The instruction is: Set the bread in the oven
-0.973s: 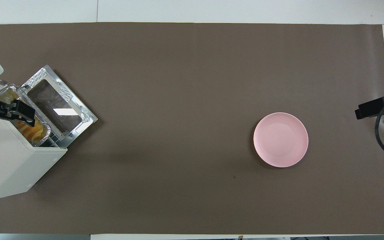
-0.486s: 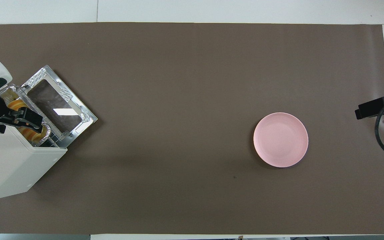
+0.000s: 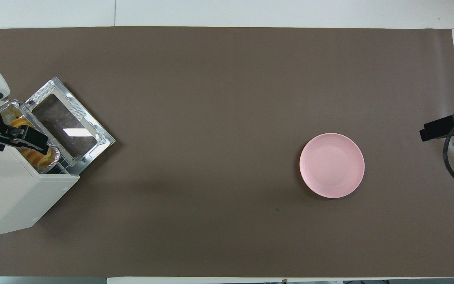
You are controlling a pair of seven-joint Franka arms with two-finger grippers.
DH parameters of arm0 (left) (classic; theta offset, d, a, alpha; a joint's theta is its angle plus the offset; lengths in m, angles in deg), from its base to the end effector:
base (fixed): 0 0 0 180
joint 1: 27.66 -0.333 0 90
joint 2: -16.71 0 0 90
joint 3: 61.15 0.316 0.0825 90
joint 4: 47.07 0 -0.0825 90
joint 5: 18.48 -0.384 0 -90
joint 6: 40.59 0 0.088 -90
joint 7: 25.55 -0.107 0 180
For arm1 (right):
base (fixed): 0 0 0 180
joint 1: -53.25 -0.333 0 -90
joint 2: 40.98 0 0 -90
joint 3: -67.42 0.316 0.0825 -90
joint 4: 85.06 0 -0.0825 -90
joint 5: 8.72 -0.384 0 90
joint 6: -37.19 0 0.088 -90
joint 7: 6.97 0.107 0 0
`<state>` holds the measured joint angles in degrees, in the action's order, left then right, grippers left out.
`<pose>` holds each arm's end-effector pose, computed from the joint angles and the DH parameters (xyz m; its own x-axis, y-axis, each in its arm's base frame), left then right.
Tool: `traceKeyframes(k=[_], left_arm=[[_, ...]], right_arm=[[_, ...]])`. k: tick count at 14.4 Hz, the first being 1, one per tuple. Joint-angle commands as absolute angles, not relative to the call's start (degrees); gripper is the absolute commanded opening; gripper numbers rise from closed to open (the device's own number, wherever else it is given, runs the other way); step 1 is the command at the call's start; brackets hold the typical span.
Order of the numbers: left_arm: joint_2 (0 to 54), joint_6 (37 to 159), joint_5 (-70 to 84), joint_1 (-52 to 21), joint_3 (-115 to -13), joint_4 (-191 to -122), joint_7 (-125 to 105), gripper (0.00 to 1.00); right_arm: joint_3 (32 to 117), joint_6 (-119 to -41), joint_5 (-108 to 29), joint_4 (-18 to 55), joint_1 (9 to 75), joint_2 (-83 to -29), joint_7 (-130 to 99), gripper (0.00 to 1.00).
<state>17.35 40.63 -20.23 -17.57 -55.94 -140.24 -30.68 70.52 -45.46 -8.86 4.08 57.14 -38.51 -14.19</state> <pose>0.5356 -0.0423 0.5813 0.9612 -0.1669 -0.2198 -0.1737 -0.9847 -0.0119 0.5276 -0.0063 0.6440 0.9913 0.1121 -0.0696 0.1118 -0.9937 -0.0089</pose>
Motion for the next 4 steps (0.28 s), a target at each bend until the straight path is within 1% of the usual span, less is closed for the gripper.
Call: traceKeyframes(k=[1, 4], left_arm=[[18.38, 39.92, -19.36, -18.95, -56.76, -138.03, -31.87, 1.00], [18.47, 40.88, -19.36, -18.87, -56.76, -137.86, -31.79, 1.00]], right_arm=[[70.50, -44.99, -9.60, 5.03, 57.47, -37.55, -15.15, 1.00], [70.50, -44.99, -9.60, 5.03, 57.47, -37.55, -15.06, 1.00]])
